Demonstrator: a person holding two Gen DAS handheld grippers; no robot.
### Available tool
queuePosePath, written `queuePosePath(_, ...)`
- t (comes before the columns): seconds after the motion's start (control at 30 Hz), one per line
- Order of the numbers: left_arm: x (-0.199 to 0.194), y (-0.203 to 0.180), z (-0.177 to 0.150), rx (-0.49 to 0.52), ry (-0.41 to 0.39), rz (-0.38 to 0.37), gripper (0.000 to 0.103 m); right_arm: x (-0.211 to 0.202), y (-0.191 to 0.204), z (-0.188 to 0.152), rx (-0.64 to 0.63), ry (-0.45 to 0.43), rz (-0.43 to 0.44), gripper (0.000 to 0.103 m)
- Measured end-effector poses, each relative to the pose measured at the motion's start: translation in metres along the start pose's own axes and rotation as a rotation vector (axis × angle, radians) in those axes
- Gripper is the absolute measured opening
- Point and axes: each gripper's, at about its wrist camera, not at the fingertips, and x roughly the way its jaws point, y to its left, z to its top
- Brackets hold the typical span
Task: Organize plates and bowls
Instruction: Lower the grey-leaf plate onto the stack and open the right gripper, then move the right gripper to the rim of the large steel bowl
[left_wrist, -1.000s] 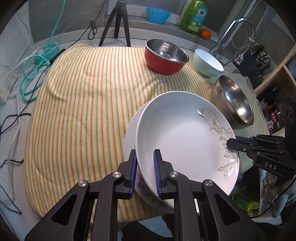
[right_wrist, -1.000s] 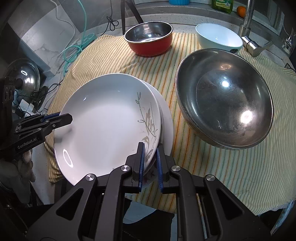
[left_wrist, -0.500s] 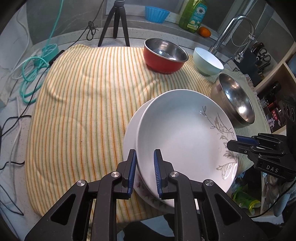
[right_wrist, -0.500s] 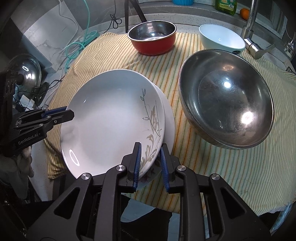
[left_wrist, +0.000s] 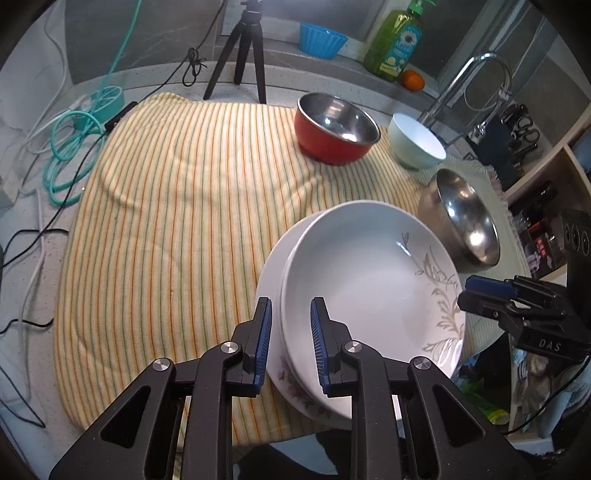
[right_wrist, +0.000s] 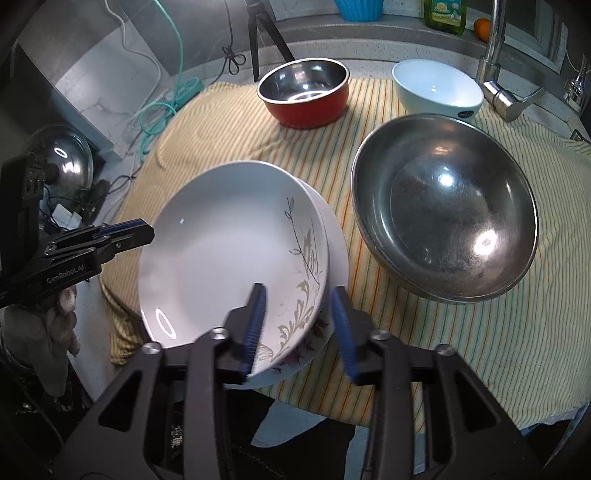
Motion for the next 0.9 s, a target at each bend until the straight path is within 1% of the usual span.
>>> queuePosePath(0.13,-0.005,0.002,0.007,-0.019,-0.023,-0.011,0.020,-0.011,-0.001,0.003,0.007,-0.030,0.013,0.045)
queuePosePath(0.2,-0.007,0.001,0.011,-0.027,-0.029,-0.024,0.024,-0.016,-0.004,0.003,0.015,-0.045,0.025,0.045)
queuePosePath(0.27,-0.008,0.001,0.015,-0.033,-0.039,-0.030,0.024,-0.022,-0.008,0.005,0.029,-0.062,0.031,0.046)
queuePosePath(0.53,-0.014,-0.002,0.032,-0.036,-0.079,-0.043,0.024,-0.050,-0.034,0.015,0.087,-0.132,0.025,0.047)
queuePosePath(0.63,-0.015,-0.004,0.039,-0.030,-0.092,-0.035,0.024,-0.059,-0.048,0.020,0.121,-0.157,0.026,0.049)
queuePosePath(0.73,-0.016,-0.006,0.045,-0.034,-0.107,-0.035,0.025,-0.065,-0.058,0.022,0.138,-0.177,0.010,0.049)
queuePosePath(0.9,-0.011,-0.017,0.051,-0.026,-0.103,-0.066,0.024,-0.069,-0.082,0.028,0.184,-0.195,-0.037,0.049)
